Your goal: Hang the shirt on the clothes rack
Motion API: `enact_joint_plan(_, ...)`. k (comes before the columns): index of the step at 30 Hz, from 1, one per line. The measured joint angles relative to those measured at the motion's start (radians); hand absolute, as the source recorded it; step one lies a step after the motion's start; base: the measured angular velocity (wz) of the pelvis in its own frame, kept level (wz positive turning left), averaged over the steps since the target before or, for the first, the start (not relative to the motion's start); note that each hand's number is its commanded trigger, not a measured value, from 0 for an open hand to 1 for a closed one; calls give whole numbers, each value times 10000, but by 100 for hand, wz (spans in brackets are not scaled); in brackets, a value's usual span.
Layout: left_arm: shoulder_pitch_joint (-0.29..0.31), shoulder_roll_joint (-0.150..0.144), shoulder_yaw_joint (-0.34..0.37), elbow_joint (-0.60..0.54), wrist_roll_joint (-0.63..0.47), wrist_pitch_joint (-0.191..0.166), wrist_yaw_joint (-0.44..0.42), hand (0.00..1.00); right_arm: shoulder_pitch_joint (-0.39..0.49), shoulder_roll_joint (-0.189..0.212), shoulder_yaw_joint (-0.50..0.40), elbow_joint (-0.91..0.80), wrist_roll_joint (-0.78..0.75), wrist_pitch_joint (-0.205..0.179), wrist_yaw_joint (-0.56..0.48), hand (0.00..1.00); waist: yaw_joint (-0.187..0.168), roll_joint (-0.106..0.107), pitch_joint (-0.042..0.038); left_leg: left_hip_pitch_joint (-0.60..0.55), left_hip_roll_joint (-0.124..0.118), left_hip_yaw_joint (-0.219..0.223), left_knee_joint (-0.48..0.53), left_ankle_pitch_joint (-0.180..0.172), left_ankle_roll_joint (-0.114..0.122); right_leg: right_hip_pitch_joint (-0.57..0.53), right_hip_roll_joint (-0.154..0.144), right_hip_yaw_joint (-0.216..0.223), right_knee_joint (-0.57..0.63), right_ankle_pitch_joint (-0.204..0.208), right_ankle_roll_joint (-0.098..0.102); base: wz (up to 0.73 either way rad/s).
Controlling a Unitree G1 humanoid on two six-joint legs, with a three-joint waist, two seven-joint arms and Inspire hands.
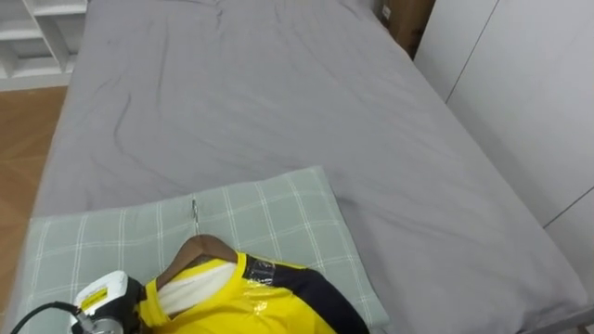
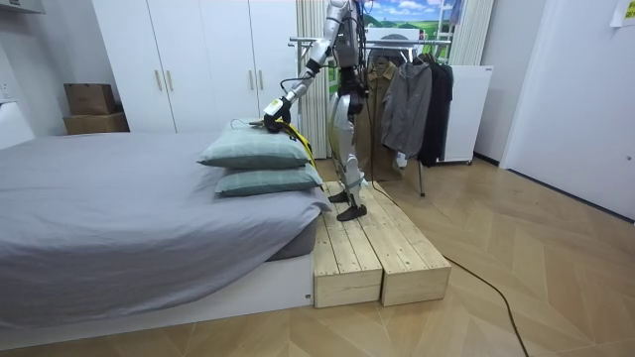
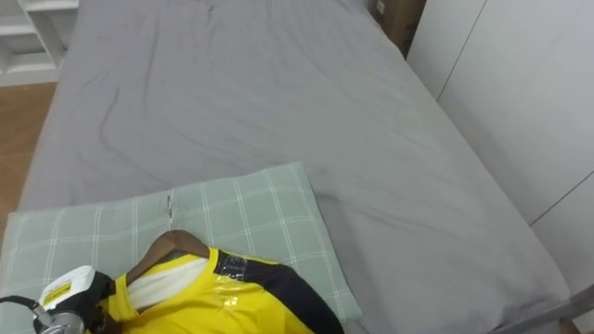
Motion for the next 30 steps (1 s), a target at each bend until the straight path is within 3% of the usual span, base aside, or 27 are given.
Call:
enact_joint_plan(5, 25, 0, 207, -16, -82, 0, -109, 100, 51, 0, -18, -28, -459, 12, -5, 0, 11, -2, -6, 118, -14, -3, -129, -1, -2, 64, 15, -1, -27, -1, -1, 0)
enact_joint_plan(11, 243, -84, 281, -256, -63, -1, -59, 100, 210, -2, -2, -29, -433, 10, -25, 0, 39, 131, -92, 181, 7, -20, -149, -1, -3, 242, 40, -71, -191, 51, -25, 1)
enact_joint_plan(18, 567, -245, 279, -798, -92, -197, 529, 100, 201, -41, 212, -103, -329, -208, -402, 0, 146, 293, -121, 393, 40, -80, -152, 3, -9, 400, 61, -164, -171, 59, -40, 1)
enact_joint_plan(30, 571, -246, 442, -1383, -128, -695, 2058, 100, 207, -43, 200, -16, -256, -385, -583, 0, 299, 327, -148, 513, 18, -152, -236, 42, -64, 569, 51, -250, -200, 115, -69, 2)
